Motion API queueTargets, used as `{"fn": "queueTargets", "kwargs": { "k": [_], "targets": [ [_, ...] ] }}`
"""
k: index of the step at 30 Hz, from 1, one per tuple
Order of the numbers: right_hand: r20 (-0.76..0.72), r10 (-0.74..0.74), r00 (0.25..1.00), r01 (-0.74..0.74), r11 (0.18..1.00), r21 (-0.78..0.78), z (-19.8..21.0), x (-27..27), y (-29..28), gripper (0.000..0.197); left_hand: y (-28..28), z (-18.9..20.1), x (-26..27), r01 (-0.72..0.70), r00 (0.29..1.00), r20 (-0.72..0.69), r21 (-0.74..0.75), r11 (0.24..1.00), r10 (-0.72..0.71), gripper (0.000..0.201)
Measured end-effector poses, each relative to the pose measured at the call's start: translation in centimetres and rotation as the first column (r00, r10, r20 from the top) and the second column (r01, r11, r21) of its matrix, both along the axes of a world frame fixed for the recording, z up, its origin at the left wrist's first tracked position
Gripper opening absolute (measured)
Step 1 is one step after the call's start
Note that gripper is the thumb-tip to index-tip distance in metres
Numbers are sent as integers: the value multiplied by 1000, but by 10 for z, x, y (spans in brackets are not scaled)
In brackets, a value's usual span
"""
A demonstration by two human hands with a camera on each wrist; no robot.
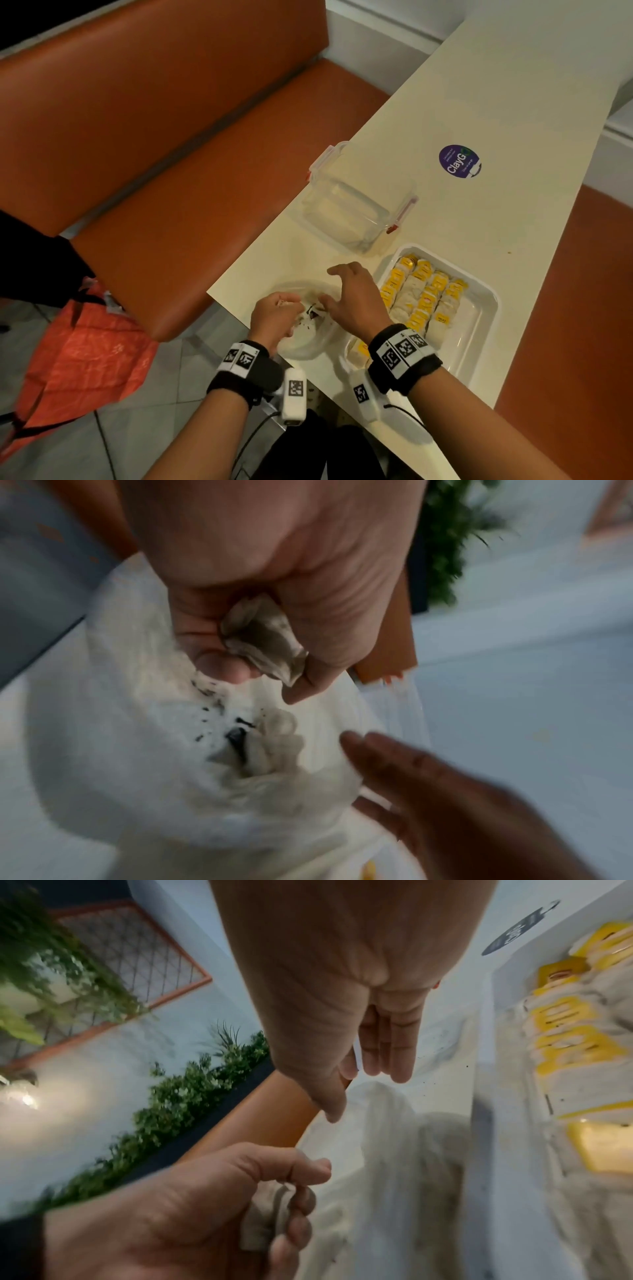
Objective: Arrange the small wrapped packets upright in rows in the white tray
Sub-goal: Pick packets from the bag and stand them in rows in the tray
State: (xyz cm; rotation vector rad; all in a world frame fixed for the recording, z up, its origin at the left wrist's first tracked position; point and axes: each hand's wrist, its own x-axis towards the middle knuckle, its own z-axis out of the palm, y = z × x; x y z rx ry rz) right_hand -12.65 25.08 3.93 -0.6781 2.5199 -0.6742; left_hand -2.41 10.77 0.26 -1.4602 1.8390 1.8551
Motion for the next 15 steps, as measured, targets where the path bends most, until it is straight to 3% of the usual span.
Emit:
{"fn": "queueTargets", "kwargs": {
  "k": [2, 6, 10, 15],
  "targets": [
    [23, 51, 998, -53, 995, 80, -3, -5, -4, 51, 5, -2, -5, 242, 970, 50, -242, 940, -237, 26],
    [57, 64, 996, -73, 982, 175, -8, -11, -10, 21, 17, -17, -16, 533, 828, 136, -493, 687, -545, 49],
    [80, -24, 997, 22, 999, 32, -8, -12, -7, 16, 28, -27, -19, 620, 743, 272, -624, 476, -611, 41],
    [79, -58, 995, 59, 998, -14, -6, -17, 4, 19, 28, -29, -19, 574, 758, 272, -709, 409, -593, 23]
  ]
}}
